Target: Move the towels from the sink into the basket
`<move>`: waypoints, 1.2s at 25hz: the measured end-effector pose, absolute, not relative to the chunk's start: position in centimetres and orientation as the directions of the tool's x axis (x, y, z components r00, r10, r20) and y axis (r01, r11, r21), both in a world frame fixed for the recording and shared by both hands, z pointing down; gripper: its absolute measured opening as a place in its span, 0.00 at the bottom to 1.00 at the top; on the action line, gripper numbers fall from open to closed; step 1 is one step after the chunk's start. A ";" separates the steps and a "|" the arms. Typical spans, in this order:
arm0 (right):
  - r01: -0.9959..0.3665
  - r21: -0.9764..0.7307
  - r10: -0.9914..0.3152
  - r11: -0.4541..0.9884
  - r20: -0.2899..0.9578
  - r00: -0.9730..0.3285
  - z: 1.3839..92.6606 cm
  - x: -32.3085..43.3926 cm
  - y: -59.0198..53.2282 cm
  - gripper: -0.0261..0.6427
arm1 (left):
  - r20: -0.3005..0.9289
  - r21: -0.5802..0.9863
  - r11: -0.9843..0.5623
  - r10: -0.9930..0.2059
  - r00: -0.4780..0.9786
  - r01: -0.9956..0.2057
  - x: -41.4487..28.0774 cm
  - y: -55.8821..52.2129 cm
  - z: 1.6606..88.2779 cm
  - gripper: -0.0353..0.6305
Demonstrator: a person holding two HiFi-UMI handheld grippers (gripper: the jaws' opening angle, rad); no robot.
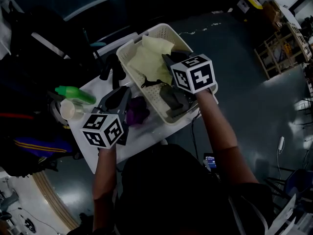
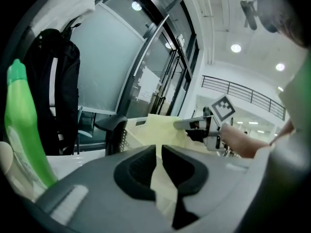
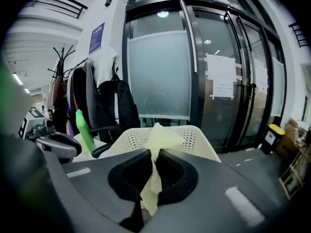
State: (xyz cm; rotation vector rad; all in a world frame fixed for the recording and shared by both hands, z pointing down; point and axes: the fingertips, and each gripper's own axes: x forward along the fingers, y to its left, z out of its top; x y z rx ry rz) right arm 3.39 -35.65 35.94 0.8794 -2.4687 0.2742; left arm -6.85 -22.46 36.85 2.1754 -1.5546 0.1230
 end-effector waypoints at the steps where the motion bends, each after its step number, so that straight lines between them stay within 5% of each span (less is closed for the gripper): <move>1: -0.642 -0.024 -0.538 0.766 0.523 -0.661 36.4 3.5 -35.9 0.05 | 0.334 0.314 -0.253 -0.873 0.356 -0.915 -6.9 -22.5 37.0 0.11; 10: -0.669 0.001 -0.560 0.743 0.548 -0.622 38.2 4.0 -37.0 0.07 | 0.346 0.322 -0.252 -0.866 0.361 -0.913 -6.9 -23.1 37.4 0.12; 14: -0.682 0.012 -0.569 0.731 0.563 -0.600 38.6 4.4 -37.3 0.31 | 0.344 0.323 -0.258 -0.864 0.367 -0.911 -6.6 -23.1 37.3 0.11; 19: -0.689 0.050 -0.580 0.723 0.586 -0.566 39.0 5.1 -37.1 0.37 | 0.344 0.322 -0.265 -0.862 0.373 -0.909 -6.5 -23.0 37.3 0.11; 25: -0.702 0.050 -0.615 0.710 0.529 -0.585 37.2 5.3 -36.4 0.36 | 0.342 0.323 -0.267 -0.862 0.375 -0.908 -6.3 -22.3 37.3 0.11; 30: -0.700 0.021 -0.616 0.714 0.494 -0.614 35.7 5.3 -35.1 0.19 | 0.342 0.324 -0.258 -0.865 0.367 -0.910 -6.3 -21.2 37.5 0.12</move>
